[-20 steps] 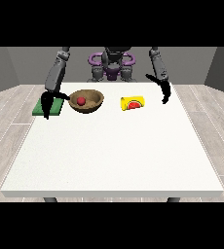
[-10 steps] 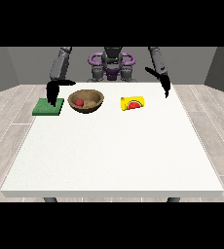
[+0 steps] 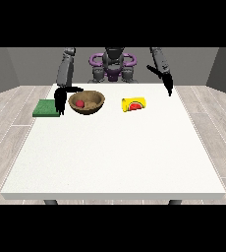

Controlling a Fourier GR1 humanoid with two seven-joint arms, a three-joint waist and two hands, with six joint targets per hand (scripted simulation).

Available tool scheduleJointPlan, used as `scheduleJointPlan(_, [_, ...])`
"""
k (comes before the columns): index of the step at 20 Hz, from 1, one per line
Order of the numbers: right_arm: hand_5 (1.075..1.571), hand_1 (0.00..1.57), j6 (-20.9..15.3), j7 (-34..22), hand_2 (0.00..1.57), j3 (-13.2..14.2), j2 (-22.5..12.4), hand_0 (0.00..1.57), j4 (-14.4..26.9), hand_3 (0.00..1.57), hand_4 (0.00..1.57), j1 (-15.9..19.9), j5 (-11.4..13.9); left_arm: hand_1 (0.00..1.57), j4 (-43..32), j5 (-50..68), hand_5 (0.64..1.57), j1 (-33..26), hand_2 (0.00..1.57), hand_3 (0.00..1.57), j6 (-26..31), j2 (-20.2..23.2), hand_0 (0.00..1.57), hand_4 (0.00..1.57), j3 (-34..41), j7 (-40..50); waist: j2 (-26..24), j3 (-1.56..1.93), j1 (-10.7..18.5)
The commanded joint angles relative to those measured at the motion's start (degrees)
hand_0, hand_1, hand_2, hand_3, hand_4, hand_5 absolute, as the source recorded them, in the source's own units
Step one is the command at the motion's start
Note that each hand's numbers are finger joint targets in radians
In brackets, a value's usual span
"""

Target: Pick the cup and pour the ball into the bowl, then pick the bowl and place it on the pad

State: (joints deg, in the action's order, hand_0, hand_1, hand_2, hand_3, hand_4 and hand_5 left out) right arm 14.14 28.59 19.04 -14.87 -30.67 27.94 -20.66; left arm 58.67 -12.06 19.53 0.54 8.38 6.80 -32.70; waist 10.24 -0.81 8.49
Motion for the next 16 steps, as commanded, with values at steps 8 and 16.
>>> scheduleJointPlan(8, [1.512,1.57,-12.2,-5.7,1.57,-5.1,0.0,1.57,4.1,1.57,0.84,-3.0,8.1,0.00,4.3,-0.3,0.696,3.0,0.00,0.00,2.8,0.8,0.00,0.00,-2.2,0.6,5.4,0.74,6.2])
scheduleJointPlan(16, [1.566,1.57,-29.8,-6.1,1.57,-13.7,-10.9,1.57,-1.6,1.57,1.30,-9.5,25.2,0.00,7.0,-0.6,0.711,7.9,0.00,0.00,4.5,0.5,0.00,0.00,-4.3,0.4,12.2,0.39,13.4])
